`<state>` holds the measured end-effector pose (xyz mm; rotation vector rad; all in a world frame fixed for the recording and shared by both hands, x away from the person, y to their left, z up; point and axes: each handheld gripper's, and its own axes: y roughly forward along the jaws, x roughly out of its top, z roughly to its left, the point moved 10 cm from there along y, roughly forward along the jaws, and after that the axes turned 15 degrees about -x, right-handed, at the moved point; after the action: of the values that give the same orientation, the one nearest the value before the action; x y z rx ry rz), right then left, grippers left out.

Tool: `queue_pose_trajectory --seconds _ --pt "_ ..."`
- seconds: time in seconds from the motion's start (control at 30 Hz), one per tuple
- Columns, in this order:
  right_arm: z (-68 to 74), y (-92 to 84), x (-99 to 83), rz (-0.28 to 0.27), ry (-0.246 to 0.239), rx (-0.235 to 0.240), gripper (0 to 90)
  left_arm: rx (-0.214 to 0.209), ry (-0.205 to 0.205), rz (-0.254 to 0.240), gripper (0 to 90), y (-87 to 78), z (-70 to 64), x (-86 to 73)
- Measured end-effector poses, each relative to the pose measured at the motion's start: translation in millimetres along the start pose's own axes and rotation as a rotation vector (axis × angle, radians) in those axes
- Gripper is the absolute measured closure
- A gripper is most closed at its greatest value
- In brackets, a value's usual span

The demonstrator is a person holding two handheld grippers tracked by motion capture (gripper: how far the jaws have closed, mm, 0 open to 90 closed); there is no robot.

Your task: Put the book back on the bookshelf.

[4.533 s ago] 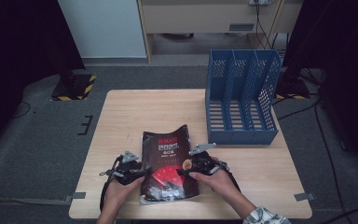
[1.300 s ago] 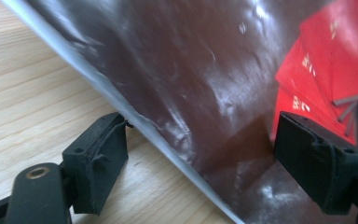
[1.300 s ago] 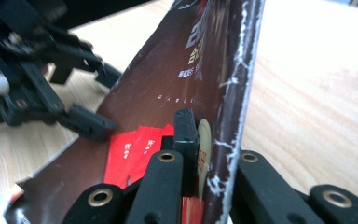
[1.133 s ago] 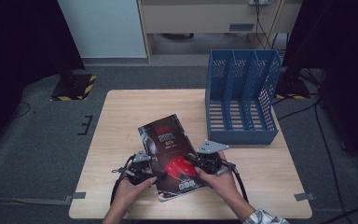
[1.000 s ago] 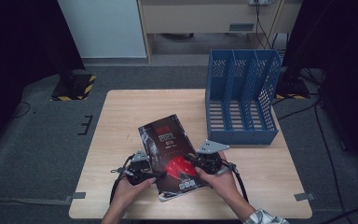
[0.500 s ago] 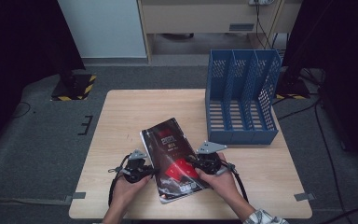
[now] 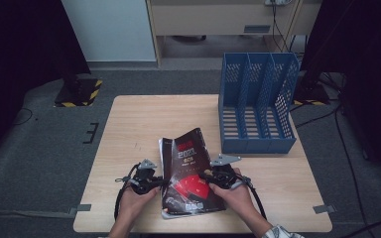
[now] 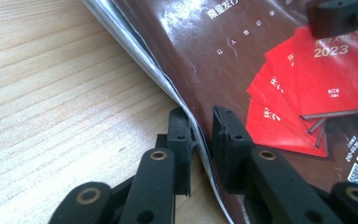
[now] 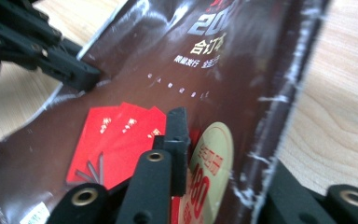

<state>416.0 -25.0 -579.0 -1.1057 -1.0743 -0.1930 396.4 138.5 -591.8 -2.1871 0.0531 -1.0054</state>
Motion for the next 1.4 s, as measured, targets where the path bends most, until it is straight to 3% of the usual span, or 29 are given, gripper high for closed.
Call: queue_pose_trajectory --seconds 0.33,0.63,0.7,0.83,1.07,1.27,1.4 --pt "1.6 6.7 -12.5 0.071 -0.001 0.043 63.6 0.001 0.015 0.012 80.9 -3.4 0.0 0.3" --pt "8.4 8.5 -16.6 0.083 0.018 0.088 54.7 0.01 0.011 0.01 82.1 -6.9 3.5 -0.4" --pt "7.6 8.4 -16.1 0.088 0.019 0.111 46.8 0.015 0.019 0.01 82.3 -6.9 3.1 -0.1" --pt "2.6 7.9 -14.8 0.117 0.017 0.101 39.3 0.014 0.034 0.013 83.6 -7.0 2.5 0.6" --pt "-1.6 21.2 -2.9 0.105 -0.039 0.099 22.3 0.019 0.046 0.014 85.9 -9.4 5.6 0.7" --pt "-13.7 30.3 1.0 0.11 -0.022 0.079 20.3 0.023 0.05 0.017 86.8 -9.6 5.5 0.6" --pt "-16.1 34.0 5.0 0.106 0.006 0.088 26.3 0.016 0.047 0.013 86.6 -9.3 4.8 0.2"
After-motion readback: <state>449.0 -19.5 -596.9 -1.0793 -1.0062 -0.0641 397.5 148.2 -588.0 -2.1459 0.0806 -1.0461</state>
